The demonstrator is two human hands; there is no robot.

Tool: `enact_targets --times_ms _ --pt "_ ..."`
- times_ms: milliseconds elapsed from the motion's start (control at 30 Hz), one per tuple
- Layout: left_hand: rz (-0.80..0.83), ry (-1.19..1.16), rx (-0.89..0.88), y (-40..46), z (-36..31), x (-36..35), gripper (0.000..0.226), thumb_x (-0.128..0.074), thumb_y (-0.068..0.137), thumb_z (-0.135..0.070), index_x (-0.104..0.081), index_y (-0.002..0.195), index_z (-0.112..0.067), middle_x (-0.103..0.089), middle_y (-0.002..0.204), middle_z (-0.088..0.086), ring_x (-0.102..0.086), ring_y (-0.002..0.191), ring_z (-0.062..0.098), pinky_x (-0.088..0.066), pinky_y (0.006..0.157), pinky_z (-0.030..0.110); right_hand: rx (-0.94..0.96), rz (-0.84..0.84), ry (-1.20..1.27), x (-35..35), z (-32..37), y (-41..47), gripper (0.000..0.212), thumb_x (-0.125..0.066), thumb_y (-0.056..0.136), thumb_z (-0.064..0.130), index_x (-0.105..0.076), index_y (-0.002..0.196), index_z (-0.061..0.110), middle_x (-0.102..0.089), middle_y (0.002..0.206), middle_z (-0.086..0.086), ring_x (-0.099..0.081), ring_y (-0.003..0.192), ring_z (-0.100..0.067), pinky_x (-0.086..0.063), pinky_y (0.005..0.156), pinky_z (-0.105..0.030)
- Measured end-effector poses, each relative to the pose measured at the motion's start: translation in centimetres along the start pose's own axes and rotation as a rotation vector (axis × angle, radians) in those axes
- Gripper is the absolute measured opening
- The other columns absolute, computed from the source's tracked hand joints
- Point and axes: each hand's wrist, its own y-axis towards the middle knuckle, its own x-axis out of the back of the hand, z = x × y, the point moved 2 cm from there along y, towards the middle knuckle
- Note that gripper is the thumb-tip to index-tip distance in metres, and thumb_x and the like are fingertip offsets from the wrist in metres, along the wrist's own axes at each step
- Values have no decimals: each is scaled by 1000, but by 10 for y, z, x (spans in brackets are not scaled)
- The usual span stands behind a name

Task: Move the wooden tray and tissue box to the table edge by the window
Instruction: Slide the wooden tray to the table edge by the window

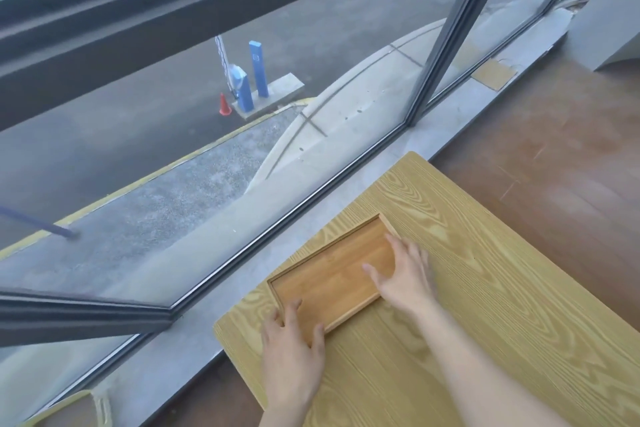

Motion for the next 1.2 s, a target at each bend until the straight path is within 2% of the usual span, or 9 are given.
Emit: enact_targets --times_ms 100,167,233,333,433,600,800,1200 --pt "-35 67 -43 -2 2 7 61 -56 91 -51 -36 147 -36 -39 143 3 -48 131 23 -48 96 35 59 22 9 -5 -4 -6 94 -61 84 66 -16 159 30 -15 168 -8 -8 154 -30 -19 124 -51" --pt "-104 150 -69 13 11 12 66 -59 87 -54 -37 146 -35 -40 140 2 -46 129 23 -46 100 38 111 34 -100 -18 0 -8 96 -58 85 68 -9 160 31 -4 170 -9 4 156 -29 -10 124 -49" --pt "-147 214 -162 19 11 17 66 -62 84 -55 -40 144 -35 -40 143 2 -43 134 25 -41 108 41 163 40 -184 -20 2 -24 96 -56 85 71 -9 160 33 -4 169 -10 4 156 -30 -12 123 -48" --pt "-20 321 -359 29 3 10 70 -57 85 -59 -35 148 -37 -30 156 -1 -26 148 25 -26 122 44 206 139 -262 -27 -1 -39 95 -55 83 74 -12 159 38 -2 170 -9 3 156 -29 -15 124 -48" --pt "103 409 -481 37 -3 2 77 -49 88 -63 -21 156 -40 -12 168 -3 -1 157 23 -4 127 43 206 182 -311 -29 -2 -39 95 -57 82 74 -13 159 39 6 170 -7 10 156 -28 -10 125 -48" --pt "124 427 -430 43 -7 -2 76 -43 91 -66 -14 157 -40 -1 170 -5 9 156 20 -1 126 40 217 186 -331 -27 3 -23 89 -58 85 69 -18 158 38 3 170 -8 9 156 -28 -10 127 -47" --pt "110 405 -408 48 -9 -2 77 -47 89 -66 -17 156 -42 -3 169 -7 6 156 19 -11 127 41 202 200 -300 -28 10 -14 84 -61 88 62 -21 157 37 4 170 -7 12 155 -27 -8 127 -48" --pt "112 403 -409 56 -10 0 77 -48 89 -66 -17 155 -41 -5 169 -5 5 156 20 -8 127 41 187 225 -299 -27 17 -9 83 -59 90 59 -17 158 36 10 170 -7 17 154 -26 -8 127 -49"
